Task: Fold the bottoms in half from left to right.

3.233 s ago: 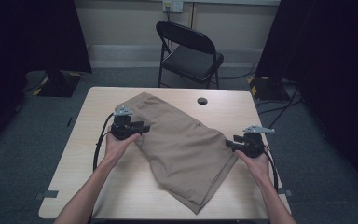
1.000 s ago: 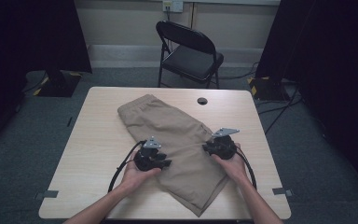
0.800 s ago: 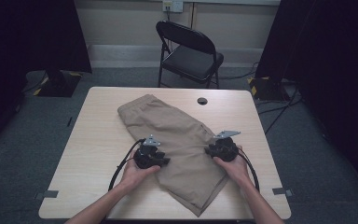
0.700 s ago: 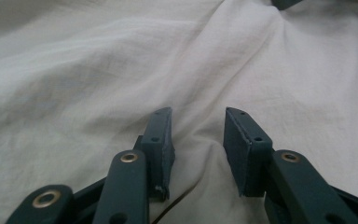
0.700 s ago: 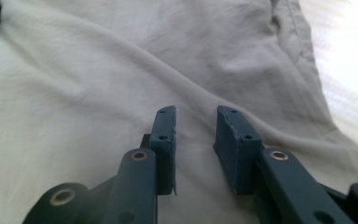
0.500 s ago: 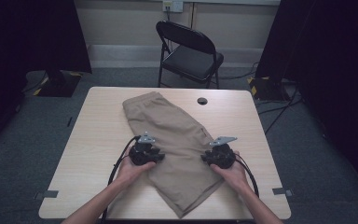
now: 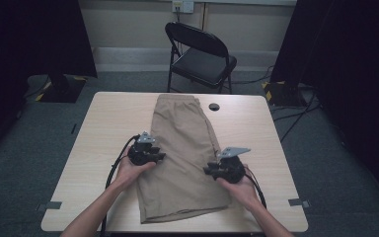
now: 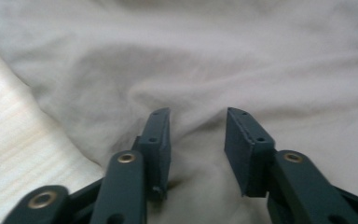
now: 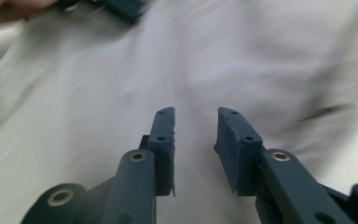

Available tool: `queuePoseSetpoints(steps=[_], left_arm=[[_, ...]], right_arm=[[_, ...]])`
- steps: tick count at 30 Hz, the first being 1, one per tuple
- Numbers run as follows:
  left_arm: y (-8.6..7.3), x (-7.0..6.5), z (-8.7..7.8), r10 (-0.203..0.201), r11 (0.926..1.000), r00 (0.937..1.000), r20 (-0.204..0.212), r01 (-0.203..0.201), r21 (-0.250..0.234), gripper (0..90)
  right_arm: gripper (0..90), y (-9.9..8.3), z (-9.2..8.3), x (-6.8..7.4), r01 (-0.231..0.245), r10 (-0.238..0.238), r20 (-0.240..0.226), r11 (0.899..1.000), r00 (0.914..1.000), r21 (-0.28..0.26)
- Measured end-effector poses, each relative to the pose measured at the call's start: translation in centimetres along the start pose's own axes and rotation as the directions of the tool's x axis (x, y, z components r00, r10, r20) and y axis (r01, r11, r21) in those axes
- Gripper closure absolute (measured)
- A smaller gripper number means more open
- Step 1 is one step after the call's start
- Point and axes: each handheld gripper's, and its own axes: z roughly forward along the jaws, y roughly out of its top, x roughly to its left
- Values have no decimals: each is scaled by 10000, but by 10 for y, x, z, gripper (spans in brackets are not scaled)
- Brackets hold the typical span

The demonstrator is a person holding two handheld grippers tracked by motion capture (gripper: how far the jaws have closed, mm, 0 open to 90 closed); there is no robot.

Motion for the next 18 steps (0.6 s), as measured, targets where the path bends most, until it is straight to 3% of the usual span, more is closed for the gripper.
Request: queuePoseSetpoints(steps=[2,5,10,12,14,18], left_arm=[[0,-8,-6,431,9985,9991,-8,-431,341,672],[-6,-18,-14,534,9965,9980,346,-555,623,672],[-21,-29,-23,633,9939,9973,359,-663,880,623],[-26,-24,-20,550,9924,9983,205,-569,1090,612],[-27,-19,-19,507,9941,9986,162,-520,954,621],[-24,-13,-18,530,9942,9986,9,-529,941,623]], right_arm=[[635,8,-2,-16,-142,166,715,9993,9973,-339],[583,19,9,-36,-436,480,1105,9982,9927,-418],[536,28,39,-45,-525,536,1393,9986,9888,-115],[691,25,46,-46,-639,631,1232,9980,9904,24],[888,20,47,-45,-497,462,1495,9986,9877,198],[900,18,39,-51,-505,475,1986,9987,9789,100]])
